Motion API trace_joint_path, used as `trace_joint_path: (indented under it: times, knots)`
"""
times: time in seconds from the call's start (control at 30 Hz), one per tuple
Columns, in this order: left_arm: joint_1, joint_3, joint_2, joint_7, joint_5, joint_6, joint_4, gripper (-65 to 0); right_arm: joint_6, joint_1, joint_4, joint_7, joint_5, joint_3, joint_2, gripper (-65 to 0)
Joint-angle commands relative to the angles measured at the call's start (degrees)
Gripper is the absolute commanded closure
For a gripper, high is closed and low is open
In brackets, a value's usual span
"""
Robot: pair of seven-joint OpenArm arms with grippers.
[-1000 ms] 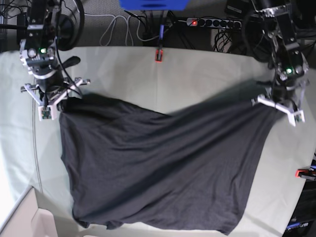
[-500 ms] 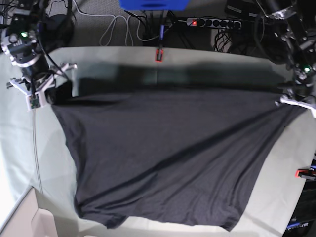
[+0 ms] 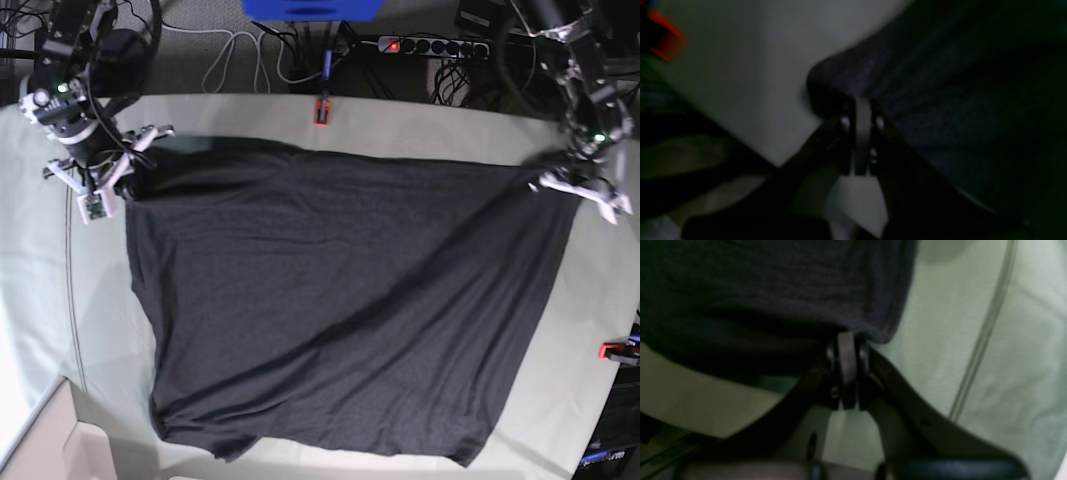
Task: Layout the t-shirt on the table in an organized manner, then fold the t-shirt properly
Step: 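Pull both held corners apart to stretch the shirt flat, then regrasp the shirt corner with the right gripper and pull it outward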
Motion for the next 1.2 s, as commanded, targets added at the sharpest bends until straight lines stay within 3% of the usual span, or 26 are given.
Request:
trace_joint_path:
  times: [0.0, 0.1, 0.3, 0.5, 0.63, 0.73, 0.9, 1.17]
  knots:
    - [-0.56, -0.21, -0.81, -1.03, 0.22, 0.40, -0.18, -0.1, 0.21, 0.30, 0.01, 1.05, 0.54, 0.34, 0.61, 0.0]
    - [-1.79, 0.41, -0.72, -1.03, 0.22, 0.40, -2.72, -0.4, 0.21, 1.27, -1.22, 1.05, 0.54, 0.26, 2.10, -2.1]
    - [-1.96, 0.49, -0.90, -0.59, 0.22, 0.40, -3.25, -1.2, 0.21, 2.59, -0.78, 1.31, 0.54, 2.89, 2.10, -26.0]
    - [-2.05, 0.49, -0.99, -0.51, 0.22, 0.40, -3.25, -17.7, 0.21, 3.03, -0.78, 1.05, 0.54, 7.82, 1.66, -41.0]
    - [-2.05, 0.32, -1.16, -0.51, 0.22, 0.40, -3.25, -29.2, 0.65, -1.19, 0.28, 1.22, 0.80, 7.11, -0.89, -42.8]
    - [-2.05, 0.23, -1.25, -0.77, 0.22, 0.40, -3.25, -33.8, 0.65, -3.04, 0.10, 1.66, 0.80, 4.21, -2.91, -43.0]
    - [-2.05, 0.14, -2.39, -0.95, 0.31, 0.49, -3.25, -37.6, 0.65, -3.04, -1.22, 1.66, 0.80, 0.52, -6.16, -43.0]
    - [-3.02, 0.14, -3.36, -1.03, 0.31, 0.49, -3.87, -42.9, 0.48, 1.44, -8.78, 1.66, 0.80, 0.17, -5.90, -42.7]
